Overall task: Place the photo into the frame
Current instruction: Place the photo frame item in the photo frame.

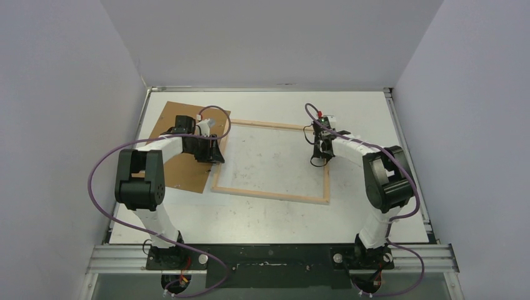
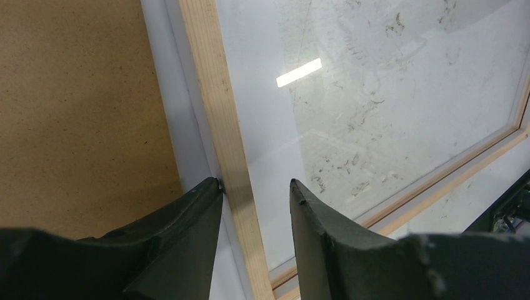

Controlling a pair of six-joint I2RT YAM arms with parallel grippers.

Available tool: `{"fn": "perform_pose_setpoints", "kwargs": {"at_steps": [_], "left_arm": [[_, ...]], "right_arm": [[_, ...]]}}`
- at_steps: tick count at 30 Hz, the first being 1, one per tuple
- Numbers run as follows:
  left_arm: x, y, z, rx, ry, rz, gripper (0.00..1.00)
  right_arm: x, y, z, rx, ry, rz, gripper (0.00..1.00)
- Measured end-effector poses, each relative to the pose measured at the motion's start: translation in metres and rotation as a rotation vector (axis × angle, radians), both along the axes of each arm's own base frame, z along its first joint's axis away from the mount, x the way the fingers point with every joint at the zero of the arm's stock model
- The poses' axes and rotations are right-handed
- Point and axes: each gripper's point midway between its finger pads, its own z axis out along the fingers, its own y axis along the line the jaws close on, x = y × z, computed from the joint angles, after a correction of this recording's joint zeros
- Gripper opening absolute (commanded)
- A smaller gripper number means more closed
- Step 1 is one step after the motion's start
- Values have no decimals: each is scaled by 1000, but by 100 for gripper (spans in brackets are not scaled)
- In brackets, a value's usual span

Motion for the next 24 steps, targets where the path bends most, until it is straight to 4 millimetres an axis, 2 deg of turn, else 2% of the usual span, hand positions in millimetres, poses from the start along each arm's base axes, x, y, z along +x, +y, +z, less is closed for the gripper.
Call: {"fn": "perform_pose_setpoints", "kwargs": {"at_steps": [11, 16, 19, 24], "left_arm": [[0, 0, 1, -4, 0, -2, 42], [-1, 0, 1, -4, 0, -2, 42], [-2, 0, 1, -3, 3, -3, 42], [-4, 0, 5, -1, 1, -13, 44]], "right_arm": [[1, 0, -3, -1, 0, -4, 20], [1, 2, 1, 12, 2, -2, 37], [9, 9, 17, 40, -22, 5, 53], [46, 27, 68, 104, -147, 31, 67]]}}
